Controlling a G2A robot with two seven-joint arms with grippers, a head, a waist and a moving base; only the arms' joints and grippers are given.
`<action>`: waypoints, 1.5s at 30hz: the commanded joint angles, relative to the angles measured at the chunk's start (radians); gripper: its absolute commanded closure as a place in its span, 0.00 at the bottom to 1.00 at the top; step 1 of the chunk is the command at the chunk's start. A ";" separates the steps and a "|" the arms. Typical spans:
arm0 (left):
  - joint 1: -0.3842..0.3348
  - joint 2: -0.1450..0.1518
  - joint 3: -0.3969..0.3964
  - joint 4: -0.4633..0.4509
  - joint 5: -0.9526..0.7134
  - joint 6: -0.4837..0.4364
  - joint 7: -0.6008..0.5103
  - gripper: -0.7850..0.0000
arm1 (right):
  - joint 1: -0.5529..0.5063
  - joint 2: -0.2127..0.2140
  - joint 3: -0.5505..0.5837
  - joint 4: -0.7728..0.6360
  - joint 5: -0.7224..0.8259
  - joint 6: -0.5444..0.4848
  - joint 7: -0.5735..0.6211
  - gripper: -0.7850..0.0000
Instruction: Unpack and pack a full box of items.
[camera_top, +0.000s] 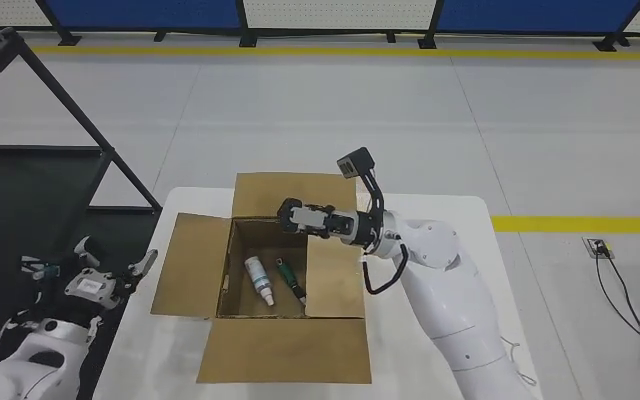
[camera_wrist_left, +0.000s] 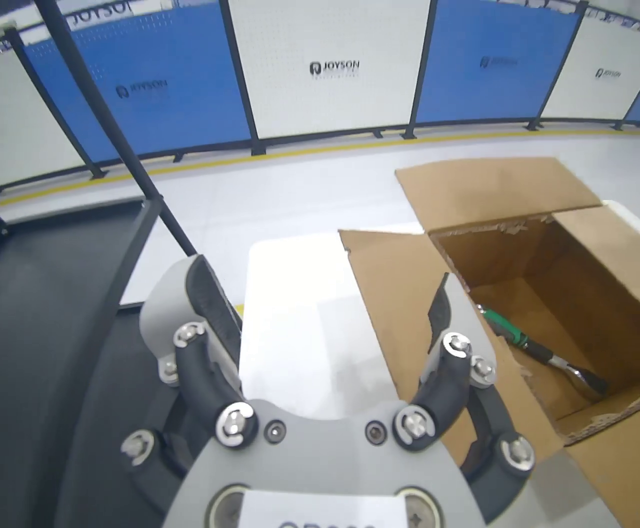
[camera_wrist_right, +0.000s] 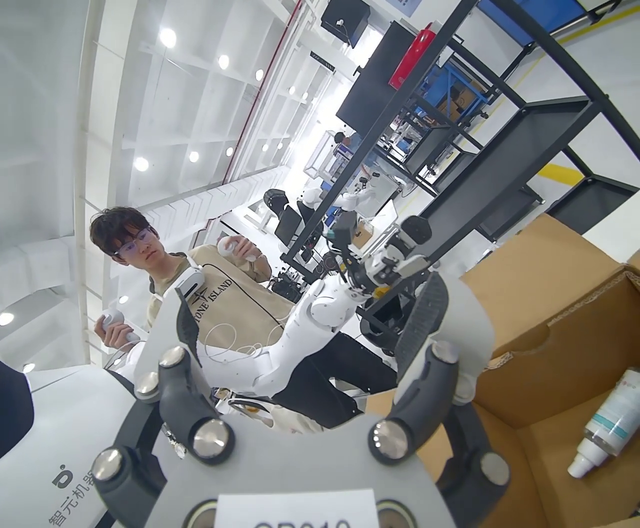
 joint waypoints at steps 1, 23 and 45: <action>0.008 0.001 -0.025 -0.049 -0.044 -0.041 -0.012 0.00 | -0.013 0.009 0.019 -0.016 0.003 0.007 0.013 0.00; -0.348 0.000 0.397 -0.019 -0.387 -0.013 -0.503 0.00 | -0.288 0.082 0.300 -0.240 0.139 -0.083 -0.080 0.00; -0.661 -0.070 0.754 0.259 -0.881 0.436 -0.772 0.00 | -0.398 0.144 0.279 -0.431 0.123 -0.073 0.122 0.00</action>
